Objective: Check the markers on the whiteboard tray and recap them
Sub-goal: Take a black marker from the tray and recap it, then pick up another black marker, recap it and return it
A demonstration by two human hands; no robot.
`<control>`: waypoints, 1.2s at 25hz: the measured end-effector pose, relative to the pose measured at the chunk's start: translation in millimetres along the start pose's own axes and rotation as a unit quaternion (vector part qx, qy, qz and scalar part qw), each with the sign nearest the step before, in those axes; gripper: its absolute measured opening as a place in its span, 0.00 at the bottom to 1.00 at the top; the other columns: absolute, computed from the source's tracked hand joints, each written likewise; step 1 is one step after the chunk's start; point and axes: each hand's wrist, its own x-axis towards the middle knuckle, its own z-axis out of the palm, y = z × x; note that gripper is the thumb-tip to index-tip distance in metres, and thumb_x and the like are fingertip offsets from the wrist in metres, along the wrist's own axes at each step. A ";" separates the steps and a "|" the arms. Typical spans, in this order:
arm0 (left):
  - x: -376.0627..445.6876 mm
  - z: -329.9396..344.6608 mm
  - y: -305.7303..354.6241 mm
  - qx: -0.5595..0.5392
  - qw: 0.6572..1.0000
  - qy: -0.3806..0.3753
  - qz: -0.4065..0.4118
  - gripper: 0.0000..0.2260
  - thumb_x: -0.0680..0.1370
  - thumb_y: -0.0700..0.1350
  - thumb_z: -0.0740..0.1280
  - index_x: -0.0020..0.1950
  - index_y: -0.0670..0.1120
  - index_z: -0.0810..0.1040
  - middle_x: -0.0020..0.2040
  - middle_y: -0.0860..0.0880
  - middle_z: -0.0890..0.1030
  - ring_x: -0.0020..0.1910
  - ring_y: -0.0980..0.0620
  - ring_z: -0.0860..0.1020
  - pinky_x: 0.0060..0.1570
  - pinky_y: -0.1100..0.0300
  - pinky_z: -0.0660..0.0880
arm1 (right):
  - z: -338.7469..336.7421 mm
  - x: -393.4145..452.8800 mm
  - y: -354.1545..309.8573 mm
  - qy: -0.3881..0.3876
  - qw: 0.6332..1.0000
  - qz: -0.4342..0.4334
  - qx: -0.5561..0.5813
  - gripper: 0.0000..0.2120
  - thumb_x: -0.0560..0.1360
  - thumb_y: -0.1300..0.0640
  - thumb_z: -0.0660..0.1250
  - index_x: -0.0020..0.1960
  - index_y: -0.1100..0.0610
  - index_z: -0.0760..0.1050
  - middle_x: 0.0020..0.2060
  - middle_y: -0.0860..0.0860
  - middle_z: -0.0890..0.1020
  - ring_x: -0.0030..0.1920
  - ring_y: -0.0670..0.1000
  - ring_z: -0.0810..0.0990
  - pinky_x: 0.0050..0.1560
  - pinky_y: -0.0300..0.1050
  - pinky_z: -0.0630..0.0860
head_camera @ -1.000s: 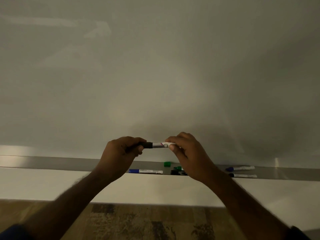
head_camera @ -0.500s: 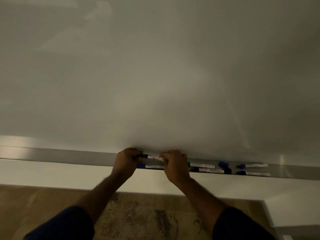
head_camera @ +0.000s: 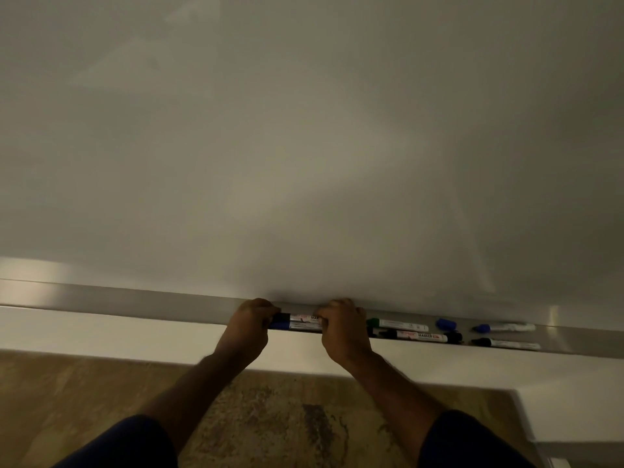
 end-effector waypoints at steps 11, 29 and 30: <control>-6.0 0.2 15.2 -0.011 0.997 0.077 -0.003 0.13 0.73 0.36 0.69 0.57 0.43 0.79 0.53 0.46 0.80 0.52 0.47 0.75 0.50 0.56 0.74 | -31.0 -17.7 27.2 0.083 0.995 -0.044 0.035 0.13 0.73 0.68 0.65 0.54 0.57 0.80 0.48 0.54 0.83 0.51 0.57 0.77 0.53 0.53 0.72; 2.9 99.7 146.6 0.191 0.976 -0.071 0.077 0.13 0.78 0.50 0.63 0.61 0.48 0.72 0.62 0.48 0.74 0.64 0.47 0.68 0.64 0.50 0.64 | -79.5 -74.4 165.4 -0.016 0.992 -0.016 -0.126 0.17 0.77 0.57 0.61 0.65 0.49 0.70 0.60 0.50 0.75 0.61 0.54 0.71 0.61 0.53 0.65; 2.5 100.3 147.2 0.195 0.976 -0.071 0.072 0.12 0.78 0.48 0.63 0.61 0.48 0.73 0.62 0.48 0.74 0.63 0.47 0.68 0.64 0.51 0.64 | -80.1 -72.8 167.2 -0.026 0.989 -0.009 -0.147 0.17 0.77 0.57 0.60 0.65 0.49 0.69 0.62 0.50 0.74 0.63 0.55 0.69 0.62 0.54 0.64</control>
